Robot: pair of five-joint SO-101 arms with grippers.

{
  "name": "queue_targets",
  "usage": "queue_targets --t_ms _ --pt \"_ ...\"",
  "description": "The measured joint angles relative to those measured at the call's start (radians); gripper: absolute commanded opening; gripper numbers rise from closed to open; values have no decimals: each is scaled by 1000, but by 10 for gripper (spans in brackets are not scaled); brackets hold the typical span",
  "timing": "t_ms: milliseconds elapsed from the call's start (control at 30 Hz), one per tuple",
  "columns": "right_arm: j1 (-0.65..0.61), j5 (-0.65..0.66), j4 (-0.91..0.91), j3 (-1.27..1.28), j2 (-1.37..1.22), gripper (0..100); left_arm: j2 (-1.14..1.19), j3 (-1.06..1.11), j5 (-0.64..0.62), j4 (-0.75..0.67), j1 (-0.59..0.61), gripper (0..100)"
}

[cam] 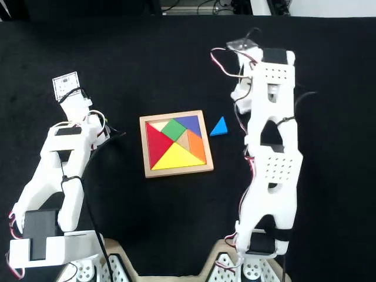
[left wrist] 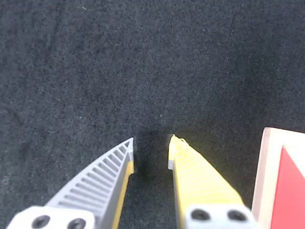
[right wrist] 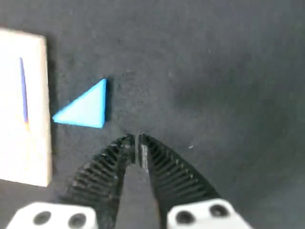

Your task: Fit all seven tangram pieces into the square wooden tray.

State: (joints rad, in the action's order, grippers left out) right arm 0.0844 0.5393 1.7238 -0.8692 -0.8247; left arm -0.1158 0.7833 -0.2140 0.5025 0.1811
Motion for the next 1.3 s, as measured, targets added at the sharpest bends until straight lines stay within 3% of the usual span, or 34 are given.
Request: queue_targets --t_ms 67,367,767,1300 --pt "-29 69 -25 -17 0 11 0 0 0 0 0 130" --pt "-183 77 -144 5 -3 11 0 0 0 0 0 130" --pt "-184 149 -144 3 -180 11 0 0 0 0 0 130" --pt "97 345 5 3 -181 11 0 0 0 0 0 130"
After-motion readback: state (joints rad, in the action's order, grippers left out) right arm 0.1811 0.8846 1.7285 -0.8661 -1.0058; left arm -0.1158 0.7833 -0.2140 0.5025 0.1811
